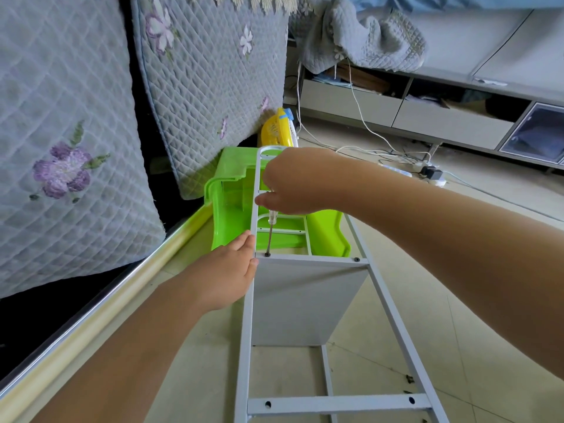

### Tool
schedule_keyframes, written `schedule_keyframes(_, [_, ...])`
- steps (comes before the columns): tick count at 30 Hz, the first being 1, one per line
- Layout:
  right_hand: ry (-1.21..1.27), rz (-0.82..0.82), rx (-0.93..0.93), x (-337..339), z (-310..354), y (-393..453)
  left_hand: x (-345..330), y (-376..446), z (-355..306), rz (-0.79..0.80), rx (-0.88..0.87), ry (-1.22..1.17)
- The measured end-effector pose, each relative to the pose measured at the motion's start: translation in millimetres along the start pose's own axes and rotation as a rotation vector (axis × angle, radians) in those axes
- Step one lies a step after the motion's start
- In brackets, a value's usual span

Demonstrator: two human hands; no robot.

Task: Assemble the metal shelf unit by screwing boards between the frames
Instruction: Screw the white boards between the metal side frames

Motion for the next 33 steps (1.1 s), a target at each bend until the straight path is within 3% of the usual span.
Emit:
schedule_keyframes(5, [0.049,0.064,0.066,-7,-2,2,-3,0,2,-0.056,-0.011,-0.053])
schedule_keyframes(10, [0.081,0.009,0.148,-9,-11,-3,-6,-2,3,-0.103,-0.033,-0.099])
schedule_keyframes(17, [-0.011,0.075,-0.056,-18,-22,-1,-6,-3,3,-0.106,-0.05,-0.107])
schedule_keyframes(24, [0.176,0.09,0.023,-18,-12,-11,-2,-2,-1,-0.053,-0.026,-0.084])
schedule_keyframes(33, [0.022,0.065,0.0,-8,-13,2,2,0,-2,0.003,-0.006,-0.007])
Point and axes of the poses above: each hand's wrist, its own y-axis towards the middle knuckle, its own x-axis out of the back of the hand, z = x × y, the point moved 3 cm from there along y, towards the middle knuckle, and after that the axes turned 10 degrees about -x, right-handed, at the moved point
